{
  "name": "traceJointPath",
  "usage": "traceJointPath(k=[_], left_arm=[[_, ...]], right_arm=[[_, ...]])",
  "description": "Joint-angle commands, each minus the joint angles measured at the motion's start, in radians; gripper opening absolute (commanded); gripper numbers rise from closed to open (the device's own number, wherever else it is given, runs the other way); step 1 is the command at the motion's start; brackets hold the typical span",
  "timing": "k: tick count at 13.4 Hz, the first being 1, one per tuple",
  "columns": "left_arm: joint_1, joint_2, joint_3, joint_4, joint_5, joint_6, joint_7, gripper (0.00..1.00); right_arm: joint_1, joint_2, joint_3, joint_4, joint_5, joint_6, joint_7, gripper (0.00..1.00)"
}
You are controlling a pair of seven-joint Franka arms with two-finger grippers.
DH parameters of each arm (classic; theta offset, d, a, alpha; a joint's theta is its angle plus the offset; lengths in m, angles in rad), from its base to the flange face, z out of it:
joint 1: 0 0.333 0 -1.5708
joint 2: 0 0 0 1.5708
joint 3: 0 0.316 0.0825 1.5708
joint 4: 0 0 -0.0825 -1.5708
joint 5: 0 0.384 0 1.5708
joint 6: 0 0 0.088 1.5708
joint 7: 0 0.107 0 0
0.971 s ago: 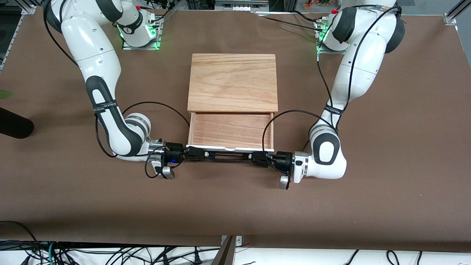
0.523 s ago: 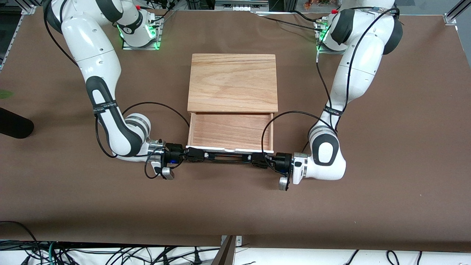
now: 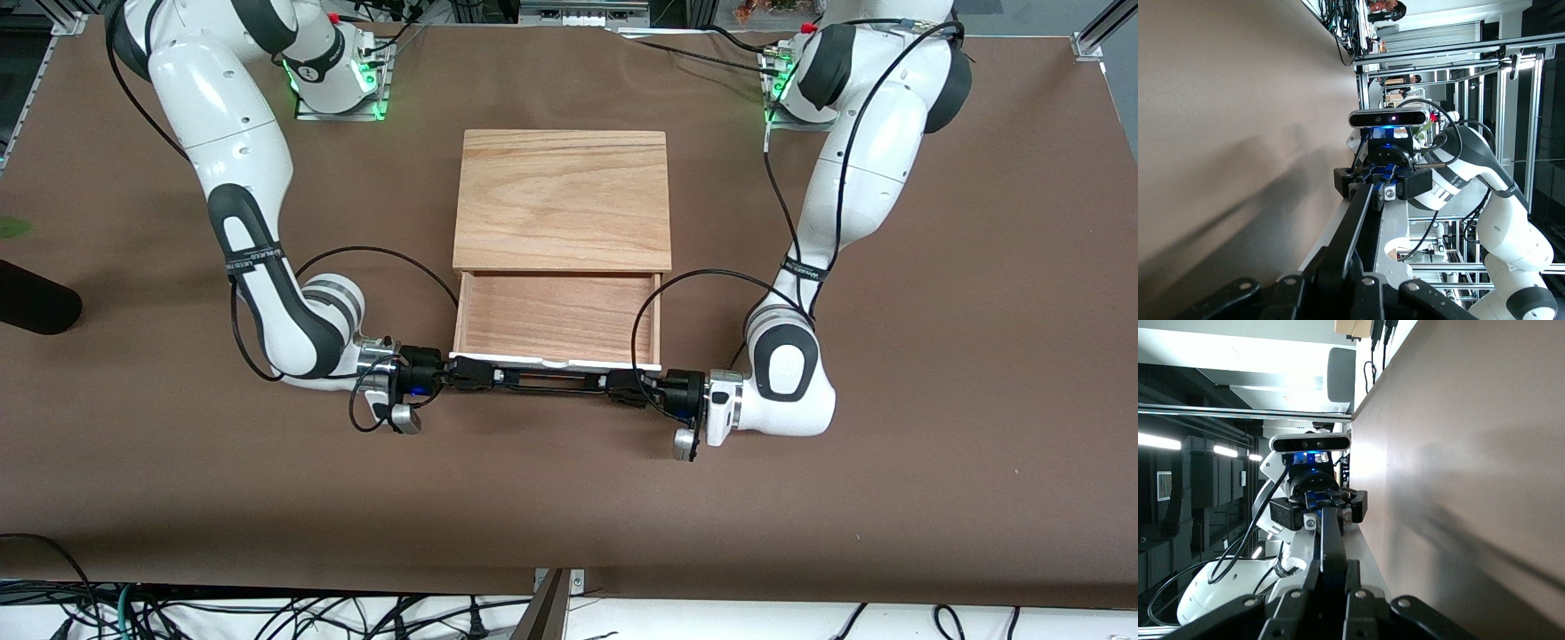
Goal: Pull top drawer with both arms simultaneously
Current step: 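Open both grippers and draw them back from the handle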
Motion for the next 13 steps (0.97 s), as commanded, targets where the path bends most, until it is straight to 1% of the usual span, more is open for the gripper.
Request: traceJointPath(k=[1,2,3,4,5,6,7,8,13], left_arm=[[0.006,0.034,0.008,0.107,-0.018,0.085,-0.059,0.22],[0.006,0.034,0.008,0.105,-0.019,0.085,-0.059,0.26],[0.004,0.034,0.008,0.105,-0.018,0.085,-0.059,0.39],[0.004,0.033,0.008,0.104,-0.019,0.085,-0.059,0.52],[0.004,0.033,0.008,0.104,-0.019,0.085,-0.059,0.54],[0.004,0.033,0.007,0.104,-0.019,0.085,-0.059,0.54],[0.004,0.033,0.007,0.104,-0.019,0.085,-0.057,0.65],[0.004,0.033,0.007,0.104,-0.019,0.085,-0.054,0.84],[0.004,0.030,0.007,0.102,-0.018,0.082,-0.057,0.85]], right_arm=[[0.056,0.024,0.024,0.047,0.054,0.083,0.014,0.00],[0.058,0.023,0.024,0.050,0.050,0.085,0.014,0.10],[0.058,0.023,0.024,0.064,0.048,0.088,0.016,0.34],[0.059,0.023,0.024,0.066,0.046,0.089,0.032,0.59],[0.059,0.021,0.024,0.072,0.045,0.089,0.049,1.00],[0.061,0.020,0.024,0.075,0.033,0.089,0.051,1.00],[0.059,0.018,0.024,0.080,0.020,0.089,0.057,1.00],[0.059,0.018,0.024,0.081,0.013,0.089,0.057,1.00],[0.055,0.009,0.015,0.093,-0.036,0.086,0.059,1.00]])
